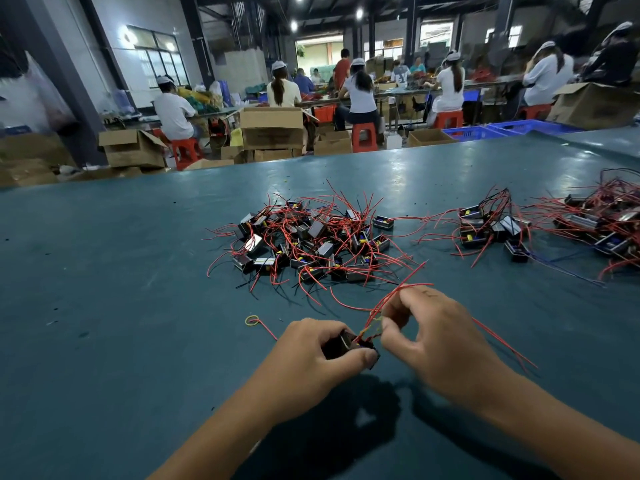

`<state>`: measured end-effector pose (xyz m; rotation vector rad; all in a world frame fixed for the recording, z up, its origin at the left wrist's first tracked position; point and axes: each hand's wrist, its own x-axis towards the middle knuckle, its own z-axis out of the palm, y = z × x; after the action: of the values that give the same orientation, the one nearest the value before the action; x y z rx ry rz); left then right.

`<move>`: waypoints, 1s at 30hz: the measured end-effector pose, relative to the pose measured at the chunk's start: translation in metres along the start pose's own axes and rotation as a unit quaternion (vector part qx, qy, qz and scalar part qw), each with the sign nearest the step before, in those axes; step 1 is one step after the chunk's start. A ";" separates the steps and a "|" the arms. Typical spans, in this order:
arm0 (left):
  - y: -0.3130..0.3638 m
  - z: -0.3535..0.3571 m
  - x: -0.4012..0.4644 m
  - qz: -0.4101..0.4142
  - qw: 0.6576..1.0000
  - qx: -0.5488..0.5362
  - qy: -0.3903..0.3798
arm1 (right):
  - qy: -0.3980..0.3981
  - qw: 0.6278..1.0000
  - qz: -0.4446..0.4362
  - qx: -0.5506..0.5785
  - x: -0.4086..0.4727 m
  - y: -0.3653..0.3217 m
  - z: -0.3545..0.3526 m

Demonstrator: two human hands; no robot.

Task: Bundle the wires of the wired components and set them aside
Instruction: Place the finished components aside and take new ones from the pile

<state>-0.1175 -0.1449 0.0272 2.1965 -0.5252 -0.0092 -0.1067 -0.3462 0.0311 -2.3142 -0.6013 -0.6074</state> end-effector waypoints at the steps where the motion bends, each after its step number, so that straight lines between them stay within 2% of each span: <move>1: 0.001 -0.001 0.000 -0.029 0.999 -0.041 -0.005 | 0.004 1.000 0.004 0.012 0.000 -0.001 0.000; 5: 0.004 -0.004 0.000 -0.124 0.969 -0.213 -0.017 | 0.035 0.993 0.069 0.093 0.004 0.004 -0.001; 9: 0.002 -0.011 0.001 -0.149 0.940 -0.308 -0.016 | 0.056 0.977 0.156 0.130 0.013 0.021 -0.005; 11: 0.000 -0.014 0.001 -0.150 0.941 -0.303 -0.006 | 0.077 0.966 0.187 0.163 0.016 0.027 -0.009; 15: -0.004 -0.019 0.001 -0.121 0.978 -0.171 -0.017 | 0.110 0.953 0.206 0.193 0.019 0.027 -0.013; 17: -0.006 -0.025 0.001 -0.105 0.985 -0.131 -0.033 | 0.117 0.950 0.217 0.192 0.020 0.027 -0.012; 19: -0.008 -0.032 0.000 -0.098 0.986 -0.126 -0.042 | 0.120 0.949 0.224 0.187 0.020 0.029 -0.011; 21: -0.009 -0.038 0.000 -0.098 0.980 -0.170 -0.043 | 0.124 0.946 0.234 0.185 0.020 0.033 -0.011; 23: -0.010 -0.041 0.001 -0.120 0.956 -0.265 -0.035 | 0.129 0.939 0.247 0.201 0.020 0.037 -0.009; 27: -0.014 -0.042 0.005 -0.214 0.847 -0.486 -0.027 | 0.140 0.925 0.276 0.220 0.023 0.043 -0.007; 28: -0.015 -0.044 0.005 -0.222 0.838 -0.498 -0.011 | 0.152 0.921 0.283 0.223 0.024 0.045 -0.011; 29: -0.018 -0.047 0.005 -0.214 0.859 -0.465 0.013 | 0.166 0.915 0.287 0.228 0.026 0.048 -0.017; 30: -0.021 -0.049 0.005 -0.194 0.895 -0.399 0.040 | 0.174 0.912 0.290 0.233 0.027 0.052 -0.023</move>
<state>-0.0963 -0.0985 0.0439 1.4421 0.0012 -0.2948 -0.0622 -0.3901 0.0373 -1.7425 0.1156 -0.4999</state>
